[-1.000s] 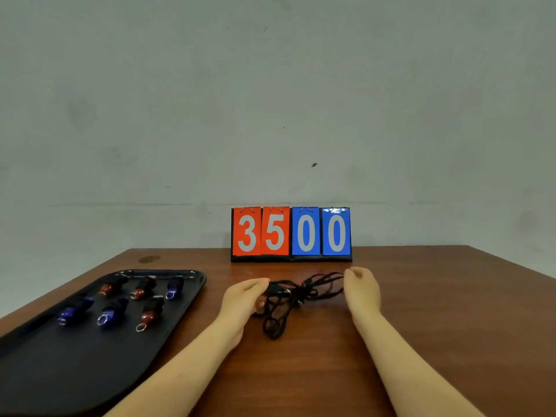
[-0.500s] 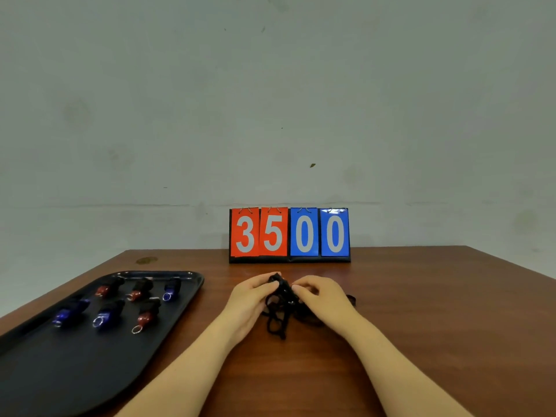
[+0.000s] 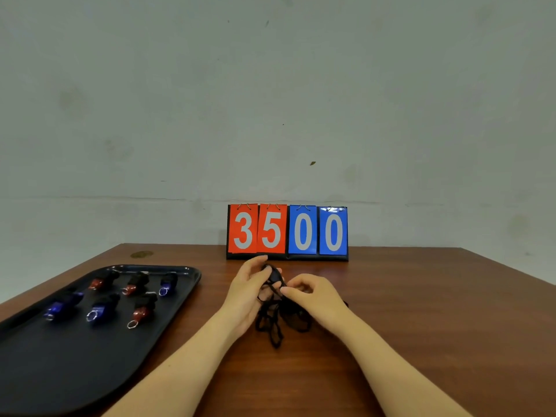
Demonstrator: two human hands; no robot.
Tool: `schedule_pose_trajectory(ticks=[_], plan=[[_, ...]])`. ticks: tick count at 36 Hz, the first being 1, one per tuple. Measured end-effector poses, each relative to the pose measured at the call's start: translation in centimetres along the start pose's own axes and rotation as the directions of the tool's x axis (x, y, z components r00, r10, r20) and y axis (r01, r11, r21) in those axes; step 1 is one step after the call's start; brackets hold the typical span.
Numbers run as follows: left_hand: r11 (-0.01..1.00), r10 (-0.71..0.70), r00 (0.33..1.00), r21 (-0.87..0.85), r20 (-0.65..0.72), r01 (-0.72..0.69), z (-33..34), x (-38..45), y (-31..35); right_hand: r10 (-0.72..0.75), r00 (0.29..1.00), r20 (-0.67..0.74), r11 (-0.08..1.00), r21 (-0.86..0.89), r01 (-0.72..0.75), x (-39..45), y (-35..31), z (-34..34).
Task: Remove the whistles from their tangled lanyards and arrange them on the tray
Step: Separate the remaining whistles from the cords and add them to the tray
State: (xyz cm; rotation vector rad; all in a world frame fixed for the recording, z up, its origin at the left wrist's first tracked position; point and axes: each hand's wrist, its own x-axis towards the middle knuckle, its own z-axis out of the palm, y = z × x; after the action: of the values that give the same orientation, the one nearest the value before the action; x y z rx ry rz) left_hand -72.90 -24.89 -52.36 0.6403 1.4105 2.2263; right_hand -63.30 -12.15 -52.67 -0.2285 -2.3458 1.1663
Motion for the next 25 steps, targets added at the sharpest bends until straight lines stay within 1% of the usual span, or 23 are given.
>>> schedule_pose_trajectory(ticks=[2, 5, 7, 8, 10, 12, 14, 17, 18, 19, 21, 22, 23, 25], plan=[[0.997, -0.027, 0.999, -0.071, 0.021, 0.028, 0.1, 0.0, 0.1, 0.007, 1.0, 0.027, 1.0, -0.026, -0.006, -0.1, 0.0, 0.1], [0.973, -0.103, 0.992, -0.198, 0.067, 0.115, 0.3, -0.1, 0.3, 0.031, 0.999, 0.027, 0.998, -0.063, -0.029, 0.0, 0.1, 0.2], [0.957, -0.132, 0.99, -0.253, 0.059, 0.142, 0.4, -0.4, 0.5, 0.054, 0.998, 0.019, 0.997, -0.056, -0.053, 0.1, 0.0, 0.2], [0.959, -0.128, 0.991, -0.251, 0.044, 0.135, 0.4, -0.5, 0.5, 0.064, 0.998, 0.015, 0.997, -0.044, -0.063, 0.2, 0.0, 0.1], [0.976, -0.094, 0.996, -0.197, -0.004, 0.091, 0.3, -0.4, 0.6, 0.09, 0.996, -0.002, 0.996, 0.005, -0.09, 0.2, -0.2, -0.1], [0.98, -0.064, 0.996, -0.193, -0.064, 0.051, -0.1, -0.1, 0.6, 0.118, 0.992, -0.039, 0.991, 0.075, -0.115, 0.2, -0.4, -0.4], [0.971, -0.064, 0.992, -0.235, -0.112, 0.036, -0.4, 0.3, 0.6, 0.147, 0.985, -0.096, 0.98, 0.148, -0.131, 0.2, -0.5, -0.7], [0.949, -0.082, 0.985, -0.313, -0.148, 0.032, -0.8, 0.6, 1.0, 0.24, 0.95, -0.198, 0.931, 0.324, -0.168, 0.5, -0.6, -1.2], [0.956, -0.079, 0.984, -0.291, -0.161, 0.029, -0.9, 0.6, 1.1, 0.279, 0.93, -0.24, 0.907, 0.385, -0.172, 0.7, -0.5, -1.5], [0.975, -0.063, 0.981, -0.22, -0.184, 0.022, -1.1, 0.6, 1.2, 0.316, 0.905, -0.284, 0.884, 0.436, -0.171, 0.8, -0.5, -1.9], [1.0, -0.003, 0.971, -0.018, -0.238, -0.001, -1.3, 0.6, 1.3, 0.379, 0.847, -0.373, 0.847, 0.509, -0.154, 1.1, -0.1, -2.6], [0.999, 0.033, 0.965, 0.045, -0.259, -0.022, -1.4, 0.7, 1.3, 0.398, 0.816, -0.42, 0.835, 0.534, -0.132, 1.1, 0.1, -3.0], [0.996, 0.063, 0.96, 0.08, -0.273, -0.043, -1.5, 0.7, 1.3, 0.409, 0.784, -0.467, 0.833, 0.542, -0.111, 1.1, 0.3, -3.4], [0.992, 0.105, 0.945, 0.105, -0.31, -0.075, -1.6, 0.7, 1.5, 0.413, 0.721, -0.557, 0.859, 0.5, -0.106, 1.1, 0.8, -3.8]])
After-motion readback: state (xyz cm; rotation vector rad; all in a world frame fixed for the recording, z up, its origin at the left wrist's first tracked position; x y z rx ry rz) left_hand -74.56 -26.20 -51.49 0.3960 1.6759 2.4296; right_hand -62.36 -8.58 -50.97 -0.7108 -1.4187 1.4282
